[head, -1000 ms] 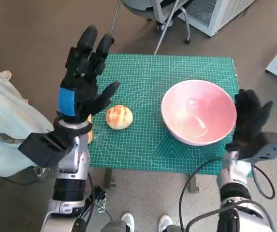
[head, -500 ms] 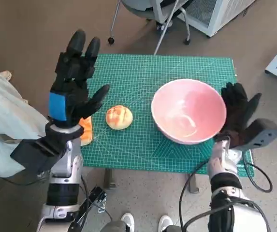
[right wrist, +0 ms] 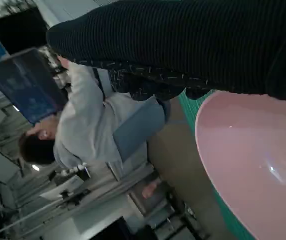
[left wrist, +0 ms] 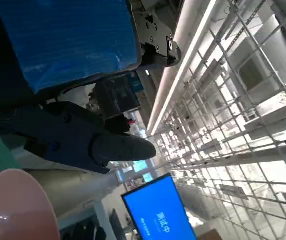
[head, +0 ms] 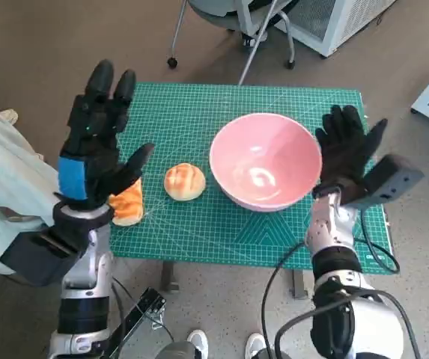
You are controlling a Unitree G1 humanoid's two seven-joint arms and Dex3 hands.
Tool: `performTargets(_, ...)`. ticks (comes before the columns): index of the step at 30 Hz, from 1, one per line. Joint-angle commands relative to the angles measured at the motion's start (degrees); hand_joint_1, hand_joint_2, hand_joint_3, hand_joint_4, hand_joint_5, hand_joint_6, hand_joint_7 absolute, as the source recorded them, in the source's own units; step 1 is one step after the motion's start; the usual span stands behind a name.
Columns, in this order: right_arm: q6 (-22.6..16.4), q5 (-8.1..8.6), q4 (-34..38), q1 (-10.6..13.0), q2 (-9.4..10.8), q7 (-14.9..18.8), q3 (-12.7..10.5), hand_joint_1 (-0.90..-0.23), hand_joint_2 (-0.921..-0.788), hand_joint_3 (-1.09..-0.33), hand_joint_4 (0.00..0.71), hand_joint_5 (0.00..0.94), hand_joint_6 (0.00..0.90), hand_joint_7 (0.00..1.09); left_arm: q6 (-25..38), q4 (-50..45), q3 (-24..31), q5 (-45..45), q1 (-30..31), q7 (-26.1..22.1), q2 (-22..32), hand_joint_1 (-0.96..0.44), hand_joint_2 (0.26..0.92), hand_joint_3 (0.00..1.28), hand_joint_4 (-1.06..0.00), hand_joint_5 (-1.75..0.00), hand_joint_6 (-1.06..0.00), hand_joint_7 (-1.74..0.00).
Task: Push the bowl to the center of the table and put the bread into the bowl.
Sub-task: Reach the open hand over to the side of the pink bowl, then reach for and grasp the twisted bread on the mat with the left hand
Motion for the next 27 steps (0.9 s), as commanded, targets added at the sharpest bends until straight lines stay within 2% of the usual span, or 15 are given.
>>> performTargets(1, 1.3, -0.24, 0.9, 0.4, 0.7, -1.0, -0.4, -0.442, -0.921, -0.824, 0.238, 0.004, 0.062, 0.74, 0.4, -1.5, 0.2, 0.2, 0.6, 0.4, 0.4, -0.43, 0.921, 0.23, -0.28, -0.01, -0.25, -0.10)
performTargets(2, 1.3, -0.25, 0.9, 0.4, 0.7, -1.0, -0.4, -0.442, -0.921, -0.824, 0.238, 0.004, 0.060, 0.74, 0.5, -1.5, 0.2, 0.3, 0.6, 0.4, 0.4, -0.43, 0.921, 0.23, -0.28, 0.00, -0.25, -0.10)
performTargets(5, 3.2, -1.83, 1.1, -1.1, 0.9, -2.2, 1.1, -0.432, -0.921, -0.816, 0.240, 0.004, 0.052, 0.77, 1.0, -2.4, 1.5, 0.7, 2.3, 0.6, 2.0, -0.42, 0.921, 0.23, -0.29, -0.01, -0.25, -0.10)
performTargets(8, 3.5, -2.84, 1.1, -1.2, 0.6, -2.3, 2.0, -0.423, -0.921, -0.812, 0.255, 0.011, 0.047, 0.79, 0.8, -2.2, 2.1, 0.8, 3.1, 0.1, 3.0, -0.41, 0.921, 0.24, -0.30, -0.01, -0.26, -0.10)
performTargets(14, 0.9, -3.94, 0.3, -1.0, -0.4, 0.0, 3.1, -0.430, -0.921, -0.813, 0.247, 0.006, 0.027, 0.80, 0.6, -0.5, 3.3, 0.9, 4.6, -4.0, 8.7, -0.41, 0.921, 0.24, -0.32, -0.02, -0.28, -0.11)
performTargets(19, -5.2, -5.28, -1.4, -1.1, -1.2, 4.9, 4.9, -0.472, -0.921, -0.798, 0.231, 0.005, 0.012, 0.73, -0.3, 2.3, 4.6, 7.7, 4.7, -9.8, 21.7, -0.41, 0.921, 0.24, -0.34, -0.02, -0.30, -0.12)
performTargets(22, -8.8, -6.33, -2.6, -1.0, -1.9, 8.7, 6.6, -0.505, -0.921, -0.783, 0.274, 0.018, 0.050, 0.68, -1.9, 4.2, 4.4, 12.1, 3.8, -11.5, 27.7, -0.38, 0.921, 0.22, -0.36, -0.03, -0.34, -0.13)
performTargets(27, -15.6, -5.65, -5.8, -0.3, -3.1, 19.1, 8.6, -0.545, -0.921, -0.751, 0.332, 0.037, 0.098, 0.67, -3.9, 8.8, 2.7, 14.5, 1.1, -15.8, 35.0, -0.30, 0.921, 0.18, -0.40, -0.04, -0.39, -0.16)
